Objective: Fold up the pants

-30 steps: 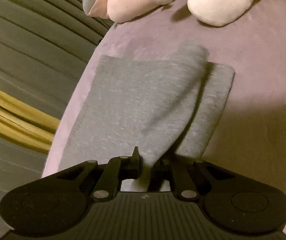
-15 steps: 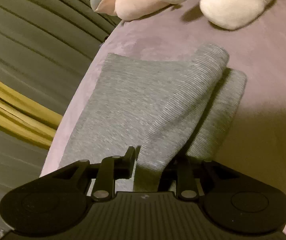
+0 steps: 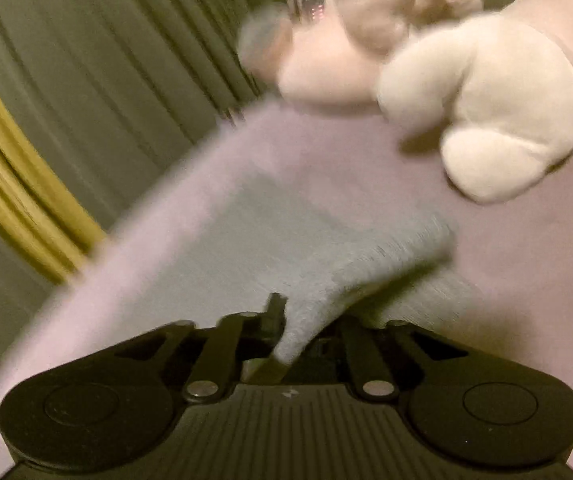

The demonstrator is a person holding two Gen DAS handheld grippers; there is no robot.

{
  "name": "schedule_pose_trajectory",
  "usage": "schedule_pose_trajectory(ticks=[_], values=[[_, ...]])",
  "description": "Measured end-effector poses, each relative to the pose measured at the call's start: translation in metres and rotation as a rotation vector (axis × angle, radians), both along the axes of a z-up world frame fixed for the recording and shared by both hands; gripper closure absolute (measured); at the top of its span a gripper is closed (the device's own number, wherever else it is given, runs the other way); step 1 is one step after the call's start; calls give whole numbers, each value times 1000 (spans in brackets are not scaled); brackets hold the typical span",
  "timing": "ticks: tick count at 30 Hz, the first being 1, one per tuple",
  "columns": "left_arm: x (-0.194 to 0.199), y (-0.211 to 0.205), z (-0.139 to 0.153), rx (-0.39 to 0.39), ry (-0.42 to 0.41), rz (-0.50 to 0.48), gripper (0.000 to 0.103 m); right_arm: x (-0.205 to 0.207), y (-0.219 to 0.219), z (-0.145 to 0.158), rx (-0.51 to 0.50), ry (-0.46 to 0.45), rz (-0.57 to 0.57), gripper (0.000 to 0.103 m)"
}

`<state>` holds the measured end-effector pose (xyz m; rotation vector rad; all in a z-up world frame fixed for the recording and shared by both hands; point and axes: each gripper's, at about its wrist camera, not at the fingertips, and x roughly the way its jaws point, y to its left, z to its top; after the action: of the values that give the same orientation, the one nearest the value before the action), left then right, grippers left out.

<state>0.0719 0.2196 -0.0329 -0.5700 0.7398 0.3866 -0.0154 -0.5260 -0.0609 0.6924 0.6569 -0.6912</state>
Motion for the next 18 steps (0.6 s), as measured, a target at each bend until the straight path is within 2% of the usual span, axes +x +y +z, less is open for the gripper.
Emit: schedule_pose_trajectory(ticks=[1, 2, 3, 5, 6, 8, 10, 14, 15, 16, 18], values=[[-4, 4, -1, -20, -15, 13, 41, 1, -1, -8, -8, 84, -17, 83], [-5, 6, -1, -23, -12, 16, 38, -3, 0, -13, -23, 110, -37, 83], [-8, 7, 0, -17, -6, 15, 31, -10, 1, -14, -30, 94, -49, 81], [-9, 10, -1, -10, -4, -5, 25, -21, 2, -13, -26, 67, -76, 63], [-9, 11, -1, -22, -7, -17, 20, -25, 3, -13, -26, 67, -85, 57], [-4, 13, -7, -73, -7, -49, 16, -29, 6, -12, -28, 55, -84, 32], [5, 11, -14, -117, 3, -87, 15, -27, 11, -11, -31, 60, -73, 18], [26, 6, -30, -158, 27, -107, 14, -20, 5, -21, 14, 76, -77, 15], [30, 5, -33, -160, 26, -101, 10, -22, 4, -22, 23, 66, -80, 14], [33, 5, -36, -163, 18, -99, 6, -23, 3, -23, 29, 54, -84, 12], [40, 3, -38, -174, 11, -100, 6, -23, 2, -24, 37, 45, -83, 6]])
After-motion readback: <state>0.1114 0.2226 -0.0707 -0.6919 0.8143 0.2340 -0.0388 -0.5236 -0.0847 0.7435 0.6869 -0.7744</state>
